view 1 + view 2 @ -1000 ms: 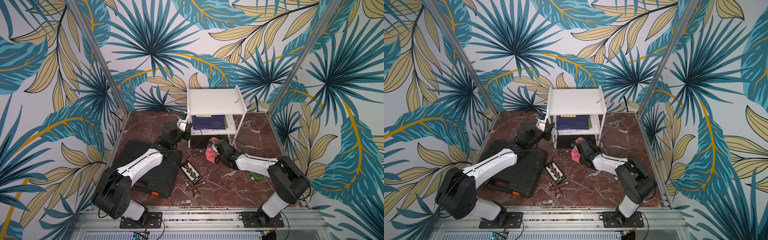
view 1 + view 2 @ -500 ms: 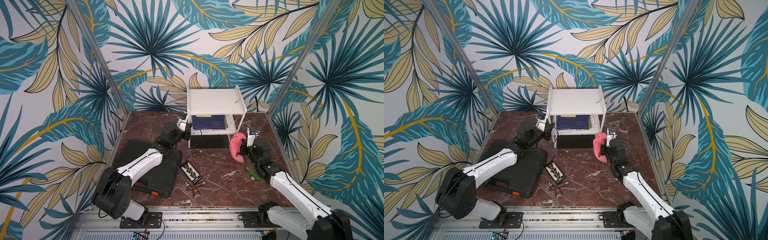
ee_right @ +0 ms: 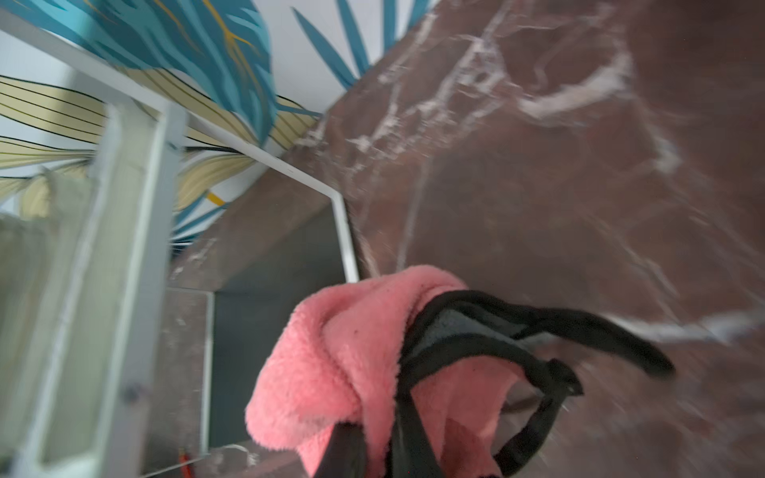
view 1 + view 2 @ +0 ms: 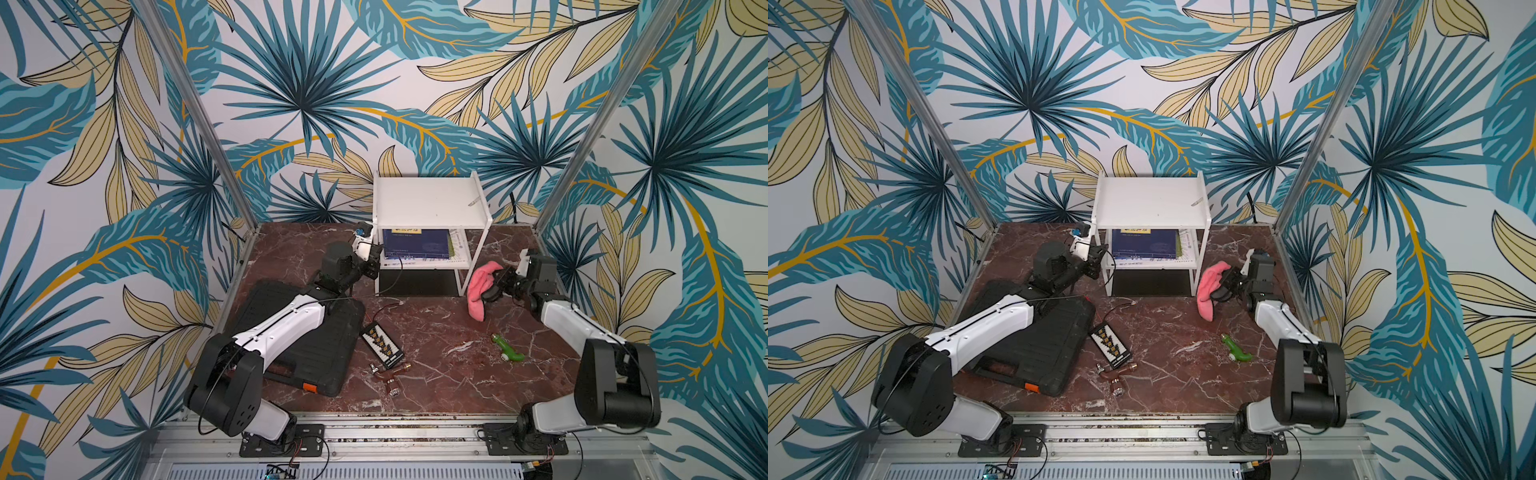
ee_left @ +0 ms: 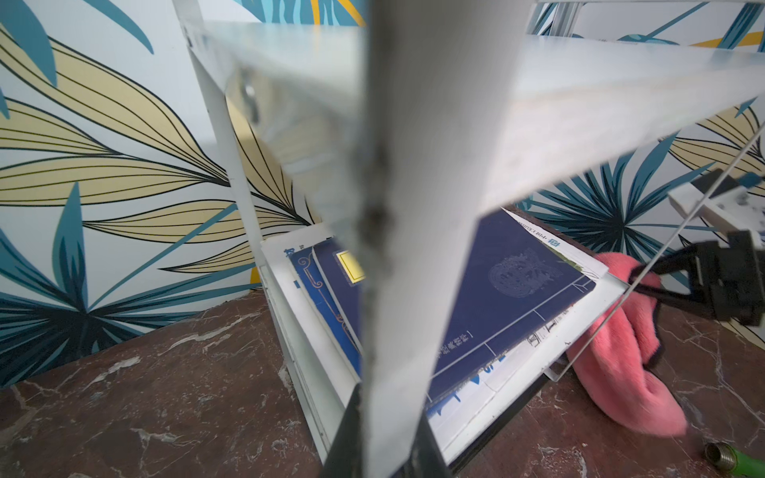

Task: Wipe the bookshelf clean with a cloth
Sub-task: Wipe the dust from the shelf.

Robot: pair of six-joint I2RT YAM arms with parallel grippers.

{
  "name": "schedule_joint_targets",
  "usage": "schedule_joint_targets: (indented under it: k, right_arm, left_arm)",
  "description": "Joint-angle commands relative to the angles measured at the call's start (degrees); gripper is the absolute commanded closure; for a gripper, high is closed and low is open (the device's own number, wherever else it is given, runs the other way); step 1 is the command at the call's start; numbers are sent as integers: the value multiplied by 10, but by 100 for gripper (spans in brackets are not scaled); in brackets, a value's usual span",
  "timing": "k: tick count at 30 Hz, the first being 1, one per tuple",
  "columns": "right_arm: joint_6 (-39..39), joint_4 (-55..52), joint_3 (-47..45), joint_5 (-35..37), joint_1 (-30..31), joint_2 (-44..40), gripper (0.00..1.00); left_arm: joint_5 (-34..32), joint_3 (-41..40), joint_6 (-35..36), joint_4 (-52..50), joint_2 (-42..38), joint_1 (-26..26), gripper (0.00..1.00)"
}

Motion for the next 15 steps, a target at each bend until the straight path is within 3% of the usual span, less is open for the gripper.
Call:
schedule_joint_targets:
  k: [1,6,9,11,15]
  right_arm:
    - [38,31,84,-131,3,107,100]
    - [-40,-135,255,-229,11,305,100]
    - [-128,-210,219,-246,33,265,100]
    - [-142,-201,182,-264,39,232,100]
    - [-106,-220,306,-152,33,279,100]
  left_arm:
    - [-53,17,-30,-85,14,32,100]
    - [-26,10,-37,-71,20,32,100]
    - [-22,4,-42,-68,16,32,100]
    - [-22,2,-46,-69,13,32,100]
    - [-18,-2,-50,-69,11,32,100]
